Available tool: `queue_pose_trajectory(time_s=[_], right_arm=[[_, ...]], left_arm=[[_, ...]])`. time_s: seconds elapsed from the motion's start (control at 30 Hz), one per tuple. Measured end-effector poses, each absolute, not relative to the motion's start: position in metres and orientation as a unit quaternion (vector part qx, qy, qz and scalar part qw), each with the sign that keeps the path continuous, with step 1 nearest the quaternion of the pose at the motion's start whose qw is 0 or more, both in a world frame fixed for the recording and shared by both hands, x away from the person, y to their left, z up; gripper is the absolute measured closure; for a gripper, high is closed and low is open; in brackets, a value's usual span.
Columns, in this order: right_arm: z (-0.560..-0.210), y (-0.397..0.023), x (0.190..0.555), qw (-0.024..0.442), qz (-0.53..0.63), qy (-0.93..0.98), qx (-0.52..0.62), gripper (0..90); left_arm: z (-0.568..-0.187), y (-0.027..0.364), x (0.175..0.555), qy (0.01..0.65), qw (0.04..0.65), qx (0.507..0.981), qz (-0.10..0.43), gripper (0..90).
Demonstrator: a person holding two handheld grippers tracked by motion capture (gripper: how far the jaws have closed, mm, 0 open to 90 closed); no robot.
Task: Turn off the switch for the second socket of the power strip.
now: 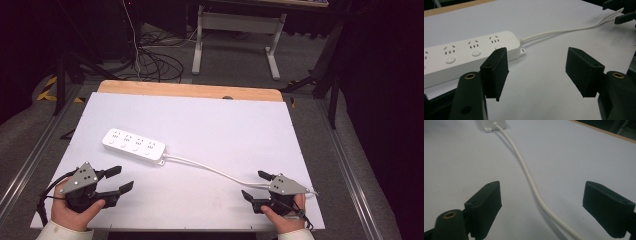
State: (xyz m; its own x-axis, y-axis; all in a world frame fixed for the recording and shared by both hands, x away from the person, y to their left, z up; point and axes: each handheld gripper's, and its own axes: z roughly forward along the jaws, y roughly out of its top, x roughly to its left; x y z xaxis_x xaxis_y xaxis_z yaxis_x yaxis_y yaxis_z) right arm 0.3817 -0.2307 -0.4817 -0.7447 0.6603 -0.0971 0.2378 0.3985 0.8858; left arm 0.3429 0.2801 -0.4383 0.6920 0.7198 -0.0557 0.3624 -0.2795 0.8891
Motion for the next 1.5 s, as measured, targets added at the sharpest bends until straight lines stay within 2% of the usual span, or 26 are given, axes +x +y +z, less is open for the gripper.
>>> queue_pose_trajectory(time_s=[0.47,0.73,1.1,1.2,1.23,1.27,1.4,1.43,1.5], right_arm=[[-0.482,-0.23,0.382,0.224,0.47,0.806,0.28,15.6],[-0.483,-0.228,0.382,0.22,0.467,0.81,0.277,15.5],[-0.483,-0.229,0.382,0.22,0.468,0.81,0.276,15.5],[-0.484,-0.229,0.382,0.221,0.467,0.811,0.275,15.6],[-0.484,-0.229,0.382,0.221,0.467,0.811,0.275,15.7],[-0.484,-0.228,0.382,0.221,0.465,0.812,0.274,16.5],[-0.484,-0.228,0.382,0.22,0.466,0.813,0.272,16.7],[-0.484,-0.228,0.382,0.221,0.465,0.813,0.272,16.8],[-0.484,-0.228,0.382,0.22,0.466,0.813,0.272,16.8]], left_arm=[[-0.417,0.28,0.359,0.347,0.485,0.783,0.178,36.4],[-0.41,0.265,0.374,0.342,0.489,0.782,0.18,36.4],[-0.401,0.267,0.381,0.341,0.482,0.784,0.191,41.0],[-0.399,0.266,0.383,0.343,0.482,0.784,0.188,50.7],[-0.398,0.267,0.385,0.343,0.479,0.786,0.187,50.7],[-0.398,0.267,0.386,0.344,0.479,0.786,0.186,65.2],[-0.395,0.269,0.394,0.35,0.469,0.79,0.186,85.3],[-0.394,0.269,0.398,0.351,0.465,0.792,0.185,88.9],[-0.394,0.269,0.401,0.354,0.463,0.792,0.182,89.9]])
